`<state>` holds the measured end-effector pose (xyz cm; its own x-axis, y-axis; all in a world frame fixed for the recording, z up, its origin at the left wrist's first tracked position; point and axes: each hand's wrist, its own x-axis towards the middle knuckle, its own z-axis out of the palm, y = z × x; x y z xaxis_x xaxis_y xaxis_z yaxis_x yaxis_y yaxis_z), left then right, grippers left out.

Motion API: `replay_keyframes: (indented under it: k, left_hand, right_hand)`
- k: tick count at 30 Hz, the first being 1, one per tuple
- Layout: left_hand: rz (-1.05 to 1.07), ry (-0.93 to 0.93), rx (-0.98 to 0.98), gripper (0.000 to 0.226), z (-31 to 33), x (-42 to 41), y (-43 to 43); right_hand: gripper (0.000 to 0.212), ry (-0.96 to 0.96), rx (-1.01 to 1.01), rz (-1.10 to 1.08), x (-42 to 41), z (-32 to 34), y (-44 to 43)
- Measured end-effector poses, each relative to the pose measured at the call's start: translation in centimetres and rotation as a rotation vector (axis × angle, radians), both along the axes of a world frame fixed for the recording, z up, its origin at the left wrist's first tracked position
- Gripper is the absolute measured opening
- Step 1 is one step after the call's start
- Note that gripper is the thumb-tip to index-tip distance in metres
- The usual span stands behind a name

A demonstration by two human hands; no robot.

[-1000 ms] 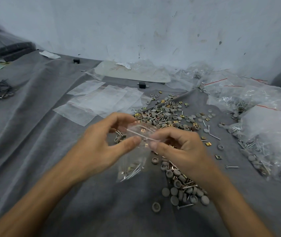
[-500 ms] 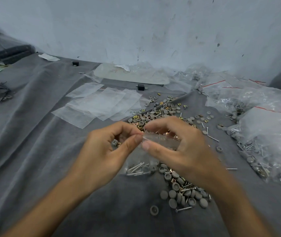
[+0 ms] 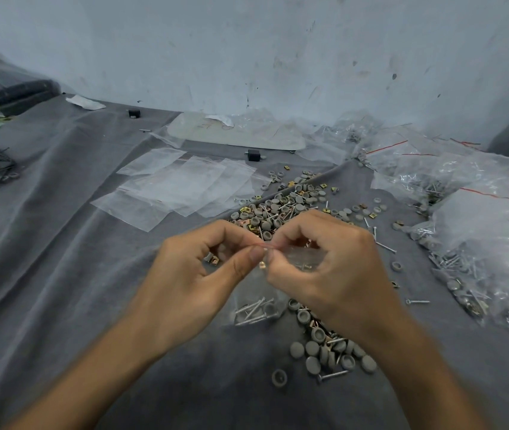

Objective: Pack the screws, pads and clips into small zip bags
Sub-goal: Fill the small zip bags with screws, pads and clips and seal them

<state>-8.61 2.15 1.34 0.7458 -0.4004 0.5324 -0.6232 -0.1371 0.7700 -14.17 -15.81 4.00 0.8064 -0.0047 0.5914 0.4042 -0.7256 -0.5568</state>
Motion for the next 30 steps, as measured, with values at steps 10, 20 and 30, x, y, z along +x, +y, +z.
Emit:
replay_keyframes:
  k: [10,20,30]
  left_hand:
    - [0.042,-0.049,-0.055,0.003,-0.1,1.5,1.0]
    - [-0.001,0.0,-0.043,0.006,-1.4,2.4,0.5]
    - [0.116,-0.009,-0.095,0.029,-3.6,5.4,1.6]
  right_hand:
    - [0.006,0.079,0.012,-0.068,0.4,0.2,-2.0]
    - [0.011,0.216,0.076,-0.037,0.1,-0.6,-5.3]
    - [0.01,0.362,0.272,0.157,0.0,-2.2,-3.1]
